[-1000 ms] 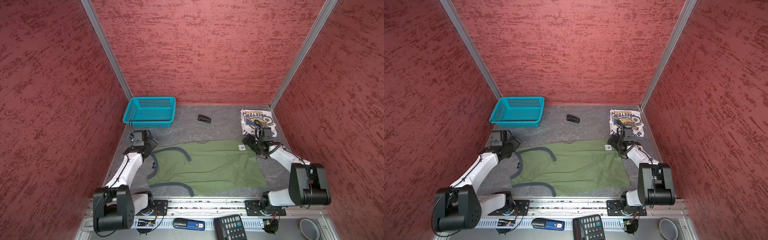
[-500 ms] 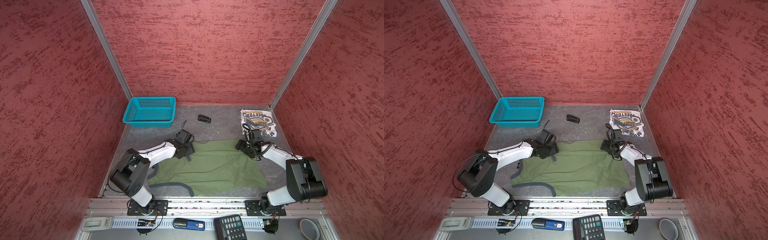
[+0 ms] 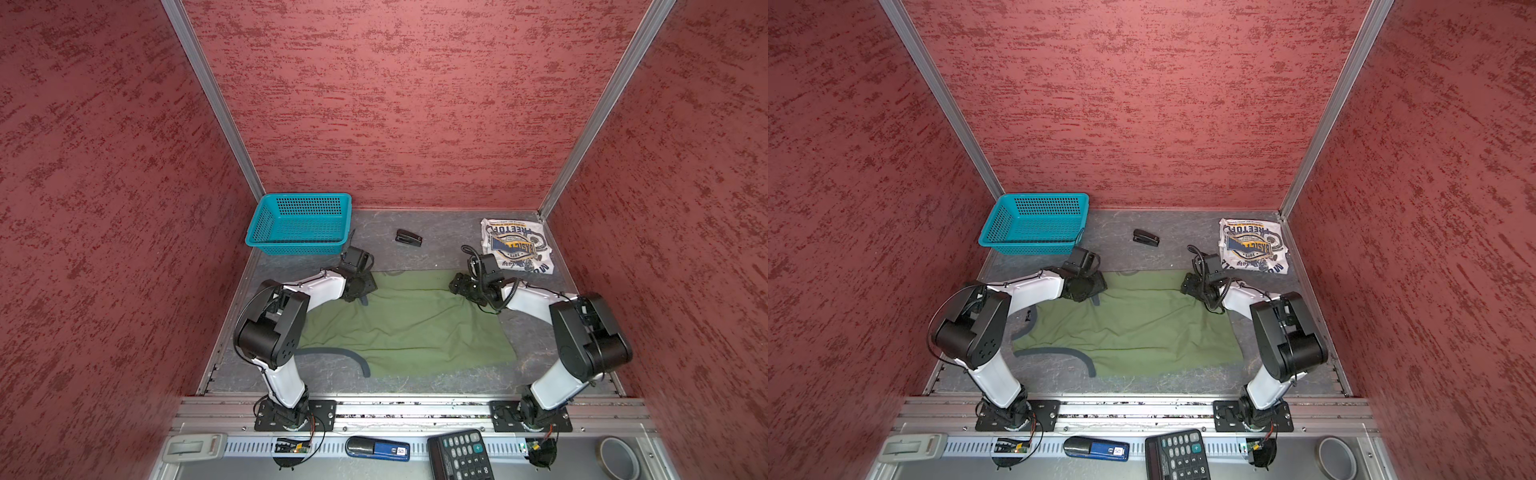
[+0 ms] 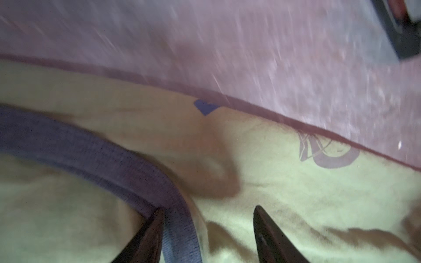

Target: Fold and stack the tank tops

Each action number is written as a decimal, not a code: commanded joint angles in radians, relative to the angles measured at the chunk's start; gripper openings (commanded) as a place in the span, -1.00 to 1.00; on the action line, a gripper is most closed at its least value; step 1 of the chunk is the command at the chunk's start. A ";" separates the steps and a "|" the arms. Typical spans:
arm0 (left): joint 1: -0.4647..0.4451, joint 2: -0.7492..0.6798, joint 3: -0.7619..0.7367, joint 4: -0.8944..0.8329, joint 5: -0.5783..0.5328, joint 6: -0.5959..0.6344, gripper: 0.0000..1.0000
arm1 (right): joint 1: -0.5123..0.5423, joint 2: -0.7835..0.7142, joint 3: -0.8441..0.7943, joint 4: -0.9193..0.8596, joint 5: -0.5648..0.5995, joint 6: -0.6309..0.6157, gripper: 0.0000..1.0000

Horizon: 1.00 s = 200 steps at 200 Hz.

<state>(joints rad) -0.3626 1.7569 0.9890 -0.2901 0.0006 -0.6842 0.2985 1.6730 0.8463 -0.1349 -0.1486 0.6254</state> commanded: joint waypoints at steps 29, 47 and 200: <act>0.083 0.013 0.067 -0.046 0.024 0.093 0.32 | 0.015 0.127 0.167 -0.139 -0.007 -0.012 0.65; 0.060 -0.069 0.076 -0.117 0.033 0.124 0.46 | 0.014 0.053 0.173 -0.201 0.045 -0.050 0.67; -0.500 -0.875 -0.491 -0.535 -0.105 -0.512 0.25 | 0.040 -0.710 -0.329 -0.592 0.157 0.239 0.57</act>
<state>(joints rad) -0.8165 0.8837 0.5442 -0.8490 -0.0780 -1.0492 0.3321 1.0180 0.5537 -0.6739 -0.0410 0.7559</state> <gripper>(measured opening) 0.648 0.794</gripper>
